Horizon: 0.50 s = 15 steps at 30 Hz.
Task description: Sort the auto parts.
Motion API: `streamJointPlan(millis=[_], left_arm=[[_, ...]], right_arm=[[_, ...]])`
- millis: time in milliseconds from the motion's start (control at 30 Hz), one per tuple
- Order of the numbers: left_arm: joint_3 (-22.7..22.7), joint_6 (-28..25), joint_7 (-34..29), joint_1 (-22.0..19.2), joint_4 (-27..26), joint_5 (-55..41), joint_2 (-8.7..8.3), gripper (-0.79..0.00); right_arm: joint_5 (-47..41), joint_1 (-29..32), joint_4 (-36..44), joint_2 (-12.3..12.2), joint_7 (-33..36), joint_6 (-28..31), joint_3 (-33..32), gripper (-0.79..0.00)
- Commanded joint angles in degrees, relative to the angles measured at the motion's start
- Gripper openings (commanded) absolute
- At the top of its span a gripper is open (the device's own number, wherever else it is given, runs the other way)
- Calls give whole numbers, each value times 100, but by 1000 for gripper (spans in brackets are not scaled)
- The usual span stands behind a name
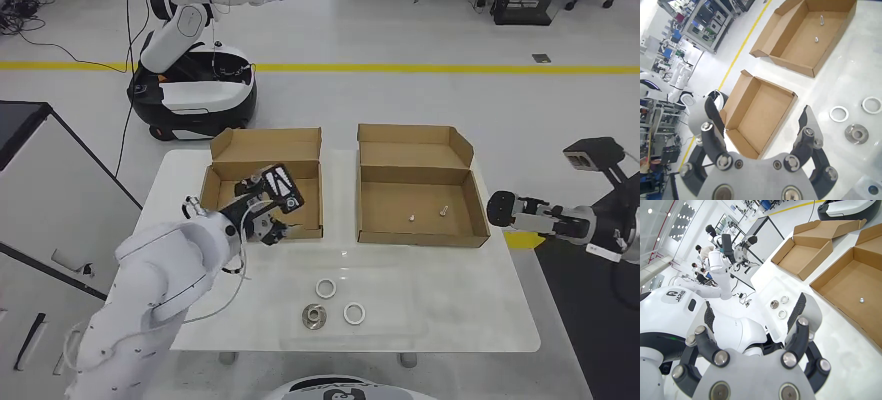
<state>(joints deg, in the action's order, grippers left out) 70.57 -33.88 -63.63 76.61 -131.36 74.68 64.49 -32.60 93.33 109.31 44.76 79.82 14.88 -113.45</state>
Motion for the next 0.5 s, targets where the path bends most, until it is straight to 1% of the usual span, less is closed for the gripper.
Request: streamJointPlan(millis=[0,67,100,133,267,367,467], left_arm=[[-380,-117,-432,-277,103,70,19,0],[-771,-7,-670,-565,278,108,46,0],[-1103,59,-736,-756,424,288,42,0],[-1251,92,-770,-854,476,328,42,0],[-2121,248,-926,-1467,835,658,-3,0],[-2809,400,-1079,-1976,1061,657,-56,0],[-3280,580,-1259,-2394,1188,471,-106,0]], right_arm=[[-1,0,0,0,0,0,0,0],[-1,0,0,0,0,0,0,0],[-1,0,0,0,0,0,0,0],[-1,0,0,0,0,0,0,0],[-1,0,0,0,0,0,0,0],[-1,0,0,0,0,0,0,0],[-1,0,0,0,0,0,0,0]])
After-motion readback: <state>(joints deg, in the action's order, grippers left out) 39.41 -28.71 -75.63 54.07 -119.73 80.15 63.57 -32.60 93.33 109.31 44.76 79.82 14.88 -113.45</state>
